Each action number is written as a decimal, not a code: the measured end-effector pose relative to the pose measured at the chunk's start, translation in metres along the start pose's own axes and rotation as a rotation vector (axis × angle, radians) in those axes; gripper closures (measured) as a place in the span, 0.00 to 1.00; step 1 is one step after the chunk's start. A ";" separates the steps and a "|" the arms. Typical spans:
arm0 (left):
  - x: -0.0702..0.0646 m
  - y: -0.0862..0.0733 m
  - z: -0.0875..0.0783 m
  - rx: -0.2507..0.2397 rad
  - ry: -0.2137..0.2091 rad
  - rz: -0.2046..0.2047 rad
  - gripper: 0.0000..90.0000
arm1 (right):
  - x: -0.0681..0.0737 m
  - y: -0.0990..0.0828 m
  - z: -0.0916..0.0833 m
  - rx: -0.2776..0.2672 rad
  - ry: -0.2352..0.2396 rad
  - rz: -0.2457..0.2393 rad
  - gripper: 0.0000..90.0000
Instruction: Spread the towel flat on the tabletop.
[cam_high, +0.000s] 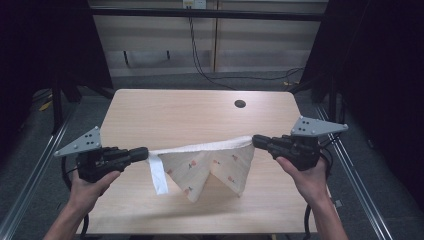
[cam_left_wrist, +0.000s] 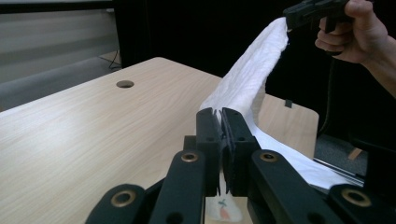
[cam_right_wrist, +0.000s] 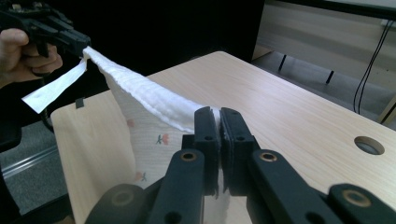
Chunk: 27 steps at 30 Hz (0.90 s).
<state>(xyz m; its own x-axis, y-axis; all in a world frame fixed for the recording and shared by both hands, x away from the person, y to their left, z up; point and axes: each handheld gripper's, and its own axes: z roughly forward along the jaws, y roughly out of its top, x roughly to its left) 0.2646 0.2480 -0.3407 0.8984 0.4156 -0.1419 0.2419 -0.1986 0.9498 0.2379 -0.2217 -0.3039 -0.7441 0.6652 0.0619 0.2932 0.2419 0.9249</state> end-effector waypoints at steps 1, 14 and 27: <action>-0.003 0.000 -0.003 0.000 0.000 0.008 0.96 | 0.005 0.000 -0.002 -0.001 0.001 -0.010 0.96; -0.036 0.016 -0.035 -0.031 -0.008 0.095 0.96 | 0.044 0.004 -0.037 -0.064 0.047 -0.106 0.96; 0.011 -0.013 0.020 0.022 0.031 -0.020 0.96 | 0.001 -0.035 0.004 -0.009 0.009 0.015 0.96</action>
<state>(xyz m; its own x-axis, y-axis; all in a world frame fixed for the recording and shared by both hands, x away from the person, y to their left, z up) 0.2787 0.2372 -0.3602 0.8814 0.4473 -0.1519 0.2681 -0.2088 0.9405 0.2289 -0.2271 -0.3380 -0.7452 0.6621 0.0790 0.2986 0.2254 0.9274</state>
